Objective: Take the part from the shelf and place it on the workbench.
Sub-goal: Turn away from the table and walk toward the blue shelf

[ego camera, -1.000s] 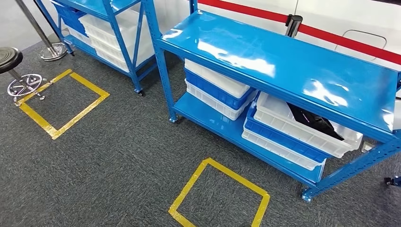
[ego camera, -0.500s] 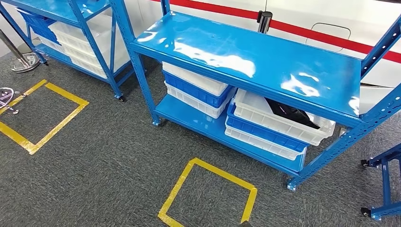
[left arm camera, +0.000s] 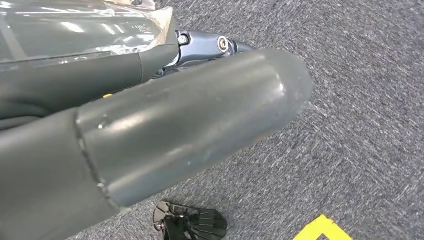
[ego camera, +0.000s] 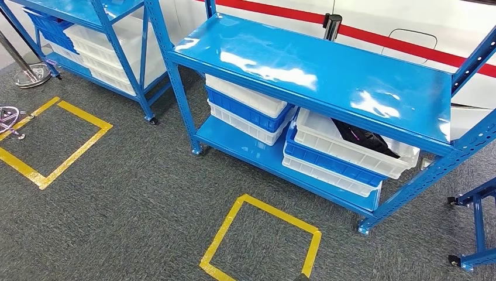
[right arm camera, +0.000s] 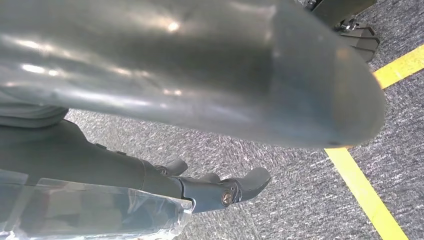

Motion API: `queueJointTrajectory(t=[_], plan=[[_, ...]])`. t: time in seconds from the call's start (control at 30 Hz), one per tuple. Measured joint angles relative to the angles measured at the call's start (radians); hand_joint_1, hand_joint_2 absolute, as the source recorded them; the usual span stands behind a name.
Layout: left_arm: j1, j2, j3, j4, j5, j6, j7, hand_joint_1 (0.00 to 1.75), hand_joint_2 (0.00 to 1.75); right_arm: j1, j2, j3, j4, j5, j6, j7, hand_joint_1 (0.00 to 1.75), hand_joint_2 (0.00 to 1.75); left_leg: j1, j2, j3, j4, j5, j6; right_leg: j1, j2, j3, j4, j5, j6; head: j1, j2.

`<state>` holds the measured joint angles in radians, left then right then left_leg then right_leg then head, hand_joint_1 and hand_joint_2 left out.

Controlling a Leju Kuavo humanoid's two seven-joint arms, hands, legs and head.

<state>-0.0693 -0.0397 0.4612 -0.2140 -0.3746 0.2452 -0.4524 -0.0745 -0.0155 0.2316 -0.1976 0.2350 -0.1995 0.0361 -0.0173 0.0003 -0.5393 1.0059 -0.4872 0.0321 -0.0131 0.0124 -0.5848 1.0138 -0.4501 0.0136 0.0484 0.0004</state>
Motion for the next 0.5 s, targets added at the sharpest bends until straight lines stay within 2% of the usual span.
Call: queueJointTrajectory(t=[0.5], plan=[[-0.004, 0.000, -0.006, 0.000, -0.008, -0.002, -0.007, 0.00, 0.00, 0.001, 0.000, -0.007, 0.000, -0.007, -0.004, 0.002, 0.00, 0.00, 0.001, 0.000, -0.001, 0.000, 0.000, 0.002, 0.000, 0.000, -0.001, 0.000, 0.000, 0.000, 0.000, 0.000]])
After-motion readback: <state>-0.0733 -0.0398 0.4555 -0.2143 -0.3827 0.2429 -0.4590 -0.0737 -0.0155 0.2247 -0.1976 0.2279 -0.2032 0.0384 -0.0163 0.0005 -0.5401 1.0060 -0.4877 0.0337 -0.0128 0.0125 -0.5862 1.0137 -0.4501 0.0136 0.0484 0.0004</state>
